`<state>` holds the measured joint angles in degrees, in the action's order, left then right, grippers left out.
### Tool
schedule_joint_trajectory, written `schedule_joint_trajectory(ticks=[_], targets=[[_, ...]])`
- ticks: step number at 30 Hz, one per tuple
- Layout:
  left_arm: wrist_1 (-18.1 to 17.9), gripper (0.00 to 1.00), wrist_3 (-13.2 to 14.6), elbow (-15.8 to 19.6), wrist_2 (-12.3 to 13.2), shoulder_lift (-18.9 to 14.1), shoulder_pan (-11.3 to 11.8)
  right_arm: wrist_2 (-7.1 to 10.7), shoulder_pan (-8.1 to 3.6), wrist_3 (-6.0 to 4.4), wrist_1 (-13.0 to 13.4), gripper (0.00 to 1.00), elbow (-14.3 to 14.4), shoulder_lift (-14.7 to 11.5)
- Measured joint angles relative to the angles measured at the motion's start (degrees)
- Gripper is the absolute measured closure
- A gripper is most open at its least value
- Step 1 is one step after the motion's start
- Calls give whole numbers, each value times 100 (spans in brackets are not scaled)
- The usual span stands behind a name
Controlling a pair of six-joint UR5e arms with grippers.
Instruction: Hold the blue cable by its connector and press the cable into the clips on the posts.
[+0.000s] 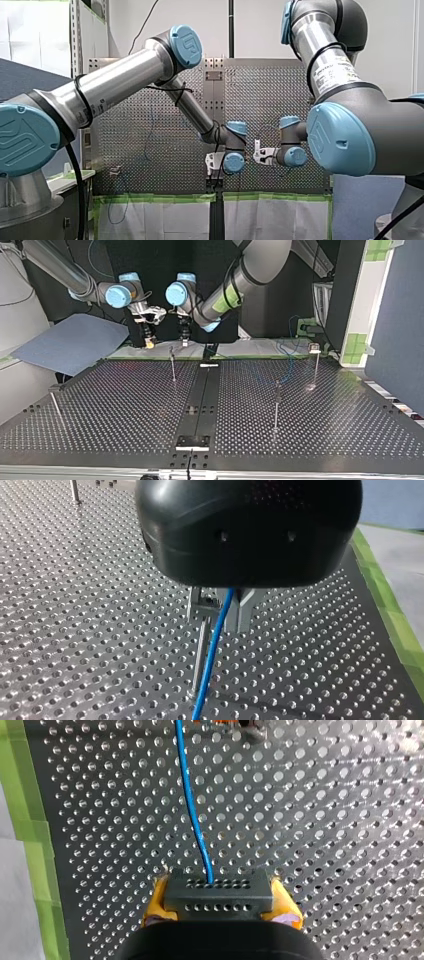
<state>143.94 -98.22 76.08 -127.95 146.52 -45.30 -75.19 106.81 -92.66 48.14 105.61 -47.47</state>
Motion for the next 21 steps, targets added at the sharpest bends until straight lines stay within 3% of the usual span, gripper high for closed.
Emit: schedule_joint_trajectory(ticks=[8,21], targets=[[17,99,-12,-6,84,2,27,-6,-60,-61,-245,100,-146,-3],[214,99,-21,-55,570,7,123,3,-141,-148,-795,100,-502,-3]])
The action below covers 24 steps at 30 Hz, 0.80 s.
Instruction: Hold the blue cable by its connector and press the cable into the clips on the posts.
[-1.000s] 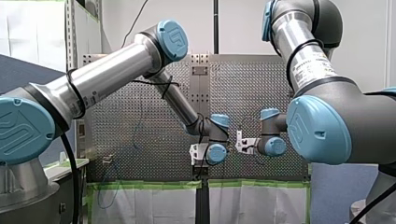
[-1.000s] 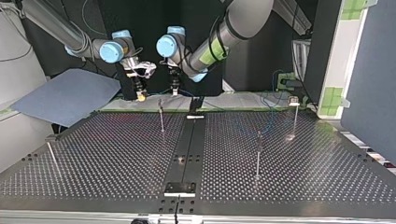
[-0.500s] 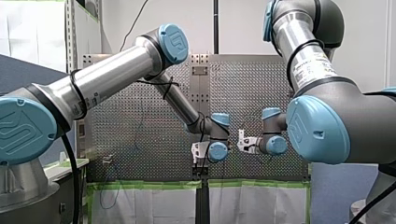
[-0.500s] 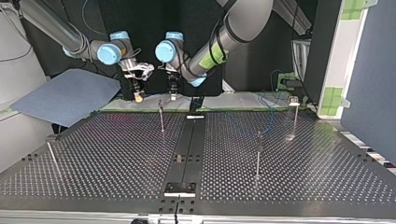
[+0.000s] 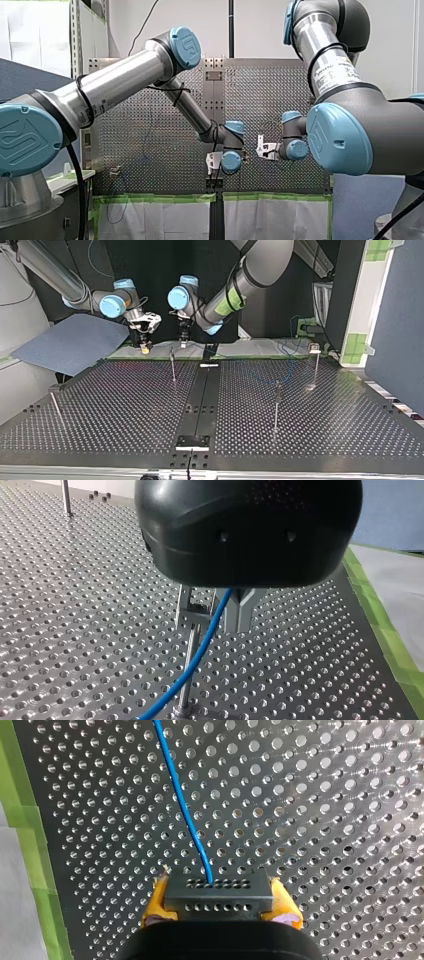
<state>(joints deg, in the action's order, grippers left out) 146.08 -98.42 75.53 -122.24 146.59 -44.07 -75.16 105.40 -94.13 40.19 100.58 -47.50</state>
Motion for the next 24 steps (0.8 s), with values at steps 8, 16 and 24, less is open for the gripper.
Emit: schedule_joint_trajectory(ticks=[8,16,24], targets=[[144,99,-25,-113,137,-3,34,30,-25,-2,-16,100,-26,1],[137,99,-70,-118,213,-5,-106,52,-46,-5,-3,100,-28,2],[146,99,-80,-119,209,-5,-51,96,-66,-38,7,100,-53,3]])
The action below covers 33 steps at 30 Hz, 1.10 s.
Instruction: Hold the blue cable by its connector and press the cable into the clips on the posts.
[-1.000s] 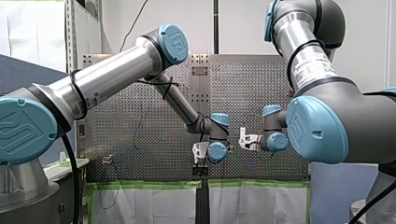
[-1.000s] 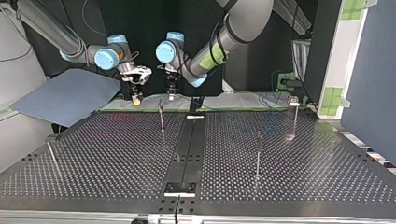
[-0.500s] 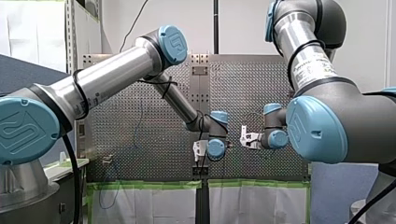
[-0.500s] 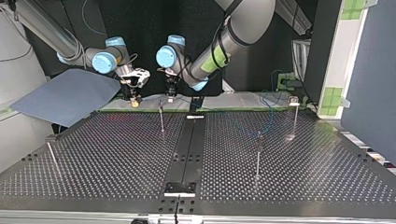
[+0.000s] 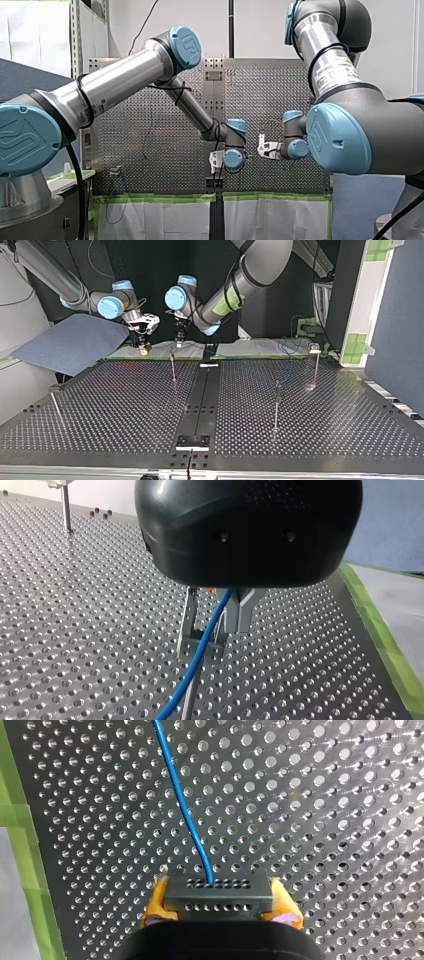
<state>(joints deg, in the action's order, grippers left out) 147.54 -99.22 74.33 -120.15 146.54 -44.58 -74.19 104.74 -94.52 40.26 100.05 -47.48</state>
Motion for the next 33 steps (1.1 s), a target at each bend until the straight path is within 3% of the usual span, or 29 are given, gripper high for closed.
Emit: schedule_joint_trajectory(ticks=[6,19,33], targets=[[4,99,0,0,22,0,77,9,-11,-14,1,100,-32,2],[37,99,-83,-19,341,0,159,16,-3,-23,5,100,-78,4],[282,99,-132,-326,362,2,294,18,-38,-51,8,100,-144,3]])
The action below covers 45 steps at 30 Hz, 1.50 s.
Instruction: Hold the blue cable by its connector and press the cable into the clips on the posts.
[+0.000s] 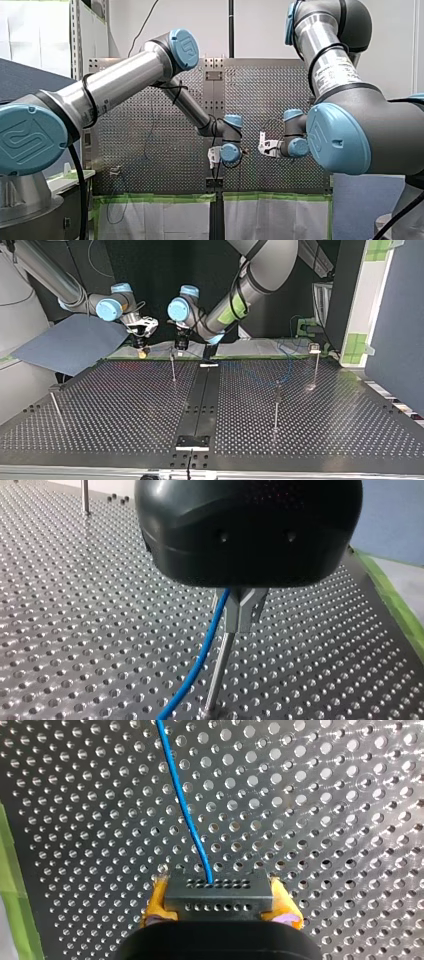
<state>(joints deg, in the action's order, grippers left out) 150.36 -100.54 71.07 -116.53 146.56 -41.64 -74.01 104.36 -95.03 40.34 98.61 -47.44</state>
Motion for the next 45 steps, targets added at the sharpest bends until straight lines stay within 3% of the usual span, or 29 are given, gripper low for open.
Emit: schedule_joint_trajectory(ticks=[5,21,30,45], targets=[[6,99,-13,-6,118,3,87,0,-9,-15,5,100,-18,2],[86,99,-204,-56,607,5,326,28,-28,-250,165,100,-138,70],[510,99,-260,-481,877,145,421,35,-43,-311,-11,100,-417,280],[902,99,-258,-1101,872,322,608,63,-148,-475,-64,100,-767,300]])
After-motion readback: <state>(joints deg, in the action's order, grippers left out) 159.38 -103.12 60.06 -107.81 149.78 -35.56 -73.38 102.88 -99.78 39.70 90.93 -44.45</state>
